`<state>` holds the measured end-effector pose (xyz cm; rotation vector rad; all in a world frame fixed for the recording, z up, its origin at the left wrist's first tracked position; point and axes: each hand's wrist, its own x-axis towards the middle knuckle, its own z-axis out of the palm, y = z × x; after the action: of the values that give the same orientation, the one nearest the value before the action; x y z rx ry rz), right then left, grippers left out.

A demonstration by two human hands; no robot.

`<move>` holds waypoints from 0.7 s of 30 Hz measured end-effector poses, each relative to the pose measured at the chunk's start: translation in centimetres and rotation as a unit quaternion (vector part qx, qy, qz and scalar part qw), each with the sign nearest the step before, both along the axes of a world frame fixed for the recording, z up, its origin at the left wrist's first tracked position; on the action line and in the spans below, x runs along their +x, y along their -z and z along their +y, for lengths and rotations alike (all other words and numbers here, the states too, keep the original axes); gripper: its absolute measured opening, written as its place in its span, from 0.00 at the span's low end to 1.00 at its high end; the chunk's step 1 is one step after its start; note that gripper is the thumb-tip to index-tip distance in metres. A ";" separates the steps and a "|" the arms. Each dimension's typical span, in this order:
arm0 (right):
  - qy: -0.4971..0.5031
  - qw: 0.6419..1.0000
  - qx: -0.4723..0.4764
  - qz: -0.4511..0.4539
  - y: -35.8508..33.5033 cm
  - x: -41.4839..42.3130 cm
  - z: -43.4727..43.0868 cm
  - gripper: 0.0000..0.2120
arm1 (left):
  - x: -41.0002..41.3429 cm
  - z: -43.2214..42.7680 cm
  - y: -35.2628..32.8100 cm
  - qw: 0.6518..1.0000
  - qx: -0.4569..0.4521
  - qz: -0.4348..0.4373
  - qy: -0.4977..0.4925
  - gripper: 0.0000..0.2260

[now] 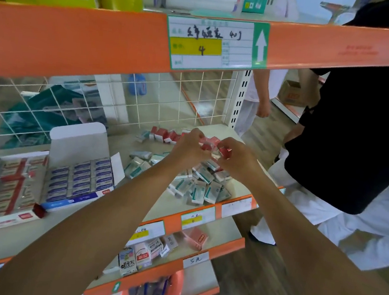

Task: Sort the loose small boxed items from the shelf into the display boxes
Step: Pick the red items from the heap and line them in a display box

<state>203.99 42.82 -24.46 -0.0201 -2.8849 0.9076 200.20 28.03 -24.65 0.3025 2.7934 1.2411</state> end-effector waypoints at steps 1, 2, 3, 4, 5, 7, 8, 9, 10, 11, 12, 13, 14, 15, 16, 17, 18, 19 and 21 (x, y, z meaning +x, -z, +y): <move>-0.003 1.000 -0.013 0.008 -0.1 0.3 -0.4 0.13 | 0.3 -0.7 -0.1 1.000 0.013 0.002 -0.003 0.19; -0.005 1.000 -0.026 0.015 -0.2 0.5 -0.9 0.12 | 0.6 -1.5 -0.2 1.000 0.024 0.001 -0.006 0.19; -0.006 0.999 -0.034 0.018 -0.4 0.7 -1.4 0.13 | 0.9 -2.2 -0.3 0.999 0.033 -0.003 -0.009 0.18; -0.008 0.999 -0.041 0.017 -0.6 0.9 -2.0 0.13 | 1.1 -2.9 -0.4 0.999 0.037 -0.003 -0.010 0.18; -0.012 0.999 -0.044 0.016 -0.8 1.1 -2.7 0.13 | 1.3 -3.5 -0.4 0.999 0.035 -0.001 -0.012 0.17; -0.016 0.998 -0.050 0.023 -1.0 1.4 -4.1 0.13 | 2.0 -4.9 -0.7 1.000 0.017 0.009 -0.020 0.16; -0.014 0.998 -0.051 0.028 -1.1 1.5 -4.7 0.13 | 2.3 -5.7 -0.8 1.000 0.010 0.016 -0.025 0.15; -0.014 0.998 -0.048 0.031 -1.2 1.5 -5.3 0.13 | 2.6 -6.4 -0.9 0.999 0.007 0.026 -0.028 0.15; -0.016 0.998 -0.045 0.030 -1.3 1.5 -5.9 0.13 | 2.9 -7.1 -1.0 0.999 0.003 0.034 -0.032 0.16; -0.019 0.999 -0.041 0.024 -1.4 1.5 -6.5 0.12 | 3.2 -7.8 -1.1 0.999 -0.002 0.041 -0.035 0.16; -0.020 0.999 -0.038 0.018 -1.4 1.4 -7.1 0.12 | 3.4 -8.4 -1.3 0.998 -0.005 0.041 -0.036 0.16; -0.022 0.999 -0.035 0.016 -1.5 1.4 -7.7 0.10 | 3.7 -9.1 -1.4 0.999 -0.005 0.040 -0.037 0.16; -0.021 0.999 -0.037 0.020 -1.5 1.3 -8.3 0.09 | 3.9 -9.7 -1.4 0.999 -0.006 0.038 -0.039 0.16; -0.019 0.998 -0.048 0.027 -1.6 1.3 -8.8 0.08 | 4.1 -10.4 -1.6 0.998 -0.008 0.038 -0.041 0.16; -0.018 0.997 -0.074 0.031 -1.6 1.3 -9.4 0.08 | 4.3 -11.0 -1.7 0.998 -0.009 0.037 -0.044 0.16; -0.020 0.994 -0.107 0.031 -1.6 1.3 -9.9 0.09 | 4.5 -11.5 -1.8 0.998 -0.007 0.036 -0.048 0.16; -0.025 0.990 -0.138 0.029 -1.7 1.4 -10.4 0.09 | 4.6 -12.1 -1.8 0.998 -0.007 0.033 -0.052 0.16; -0.034 0.987 -0.157 0.025 -1.7 1.4 -10.9 0.10 | 4.6 -12.6 -1.9 0.998 -0.012 0.031 -0.057 0.17; -0.053 0.984 -0.170 0.013 -1.8 1.4 -11.7 0.10 | 4.7 -13.7 -1.9 0.997 -0.030 0.032 -0.062 0.19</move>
<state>205.36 31.13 -22.67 0.1159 -2.6926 1.3982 204.89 14.34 -22.71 0.1683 2.9385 1.1873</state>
